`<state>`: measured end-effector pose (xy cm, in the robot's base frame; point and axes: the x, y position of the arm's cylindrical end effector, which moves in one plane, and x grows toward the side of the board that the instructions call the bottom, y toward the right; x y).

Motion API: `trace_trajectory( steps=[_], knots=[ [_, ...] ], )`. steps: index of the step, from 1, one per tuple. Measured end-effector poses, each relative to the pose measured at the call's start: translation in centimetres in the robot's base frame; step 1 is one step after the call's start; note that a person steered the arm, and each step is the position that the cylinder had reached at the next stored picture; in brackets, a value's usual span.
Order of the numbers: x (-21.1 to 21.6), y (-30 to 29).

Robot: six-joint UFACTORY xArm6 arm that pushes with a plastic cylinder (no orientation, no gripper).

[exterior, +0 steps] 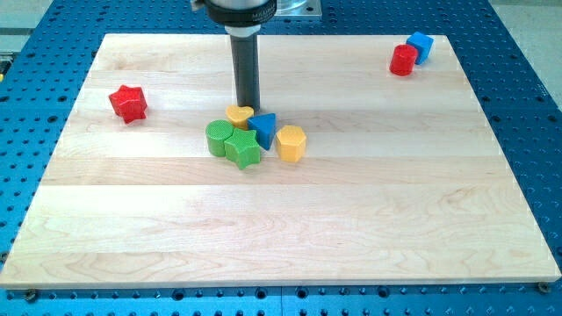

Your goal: Place the red star above the green star

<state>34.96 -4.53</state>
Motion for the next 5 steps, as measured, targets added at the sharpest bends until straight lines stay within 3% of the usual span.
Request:
trace_trajectory(
  steps=[1, 2, 3, 4, 5],
  knots=[
    [-5.6, -5.7],
    [-7.6, -16.3],
    [-3.4, -24.3],
    [1.3, -22.3],
    [2.0, -14.0]
  ],
)
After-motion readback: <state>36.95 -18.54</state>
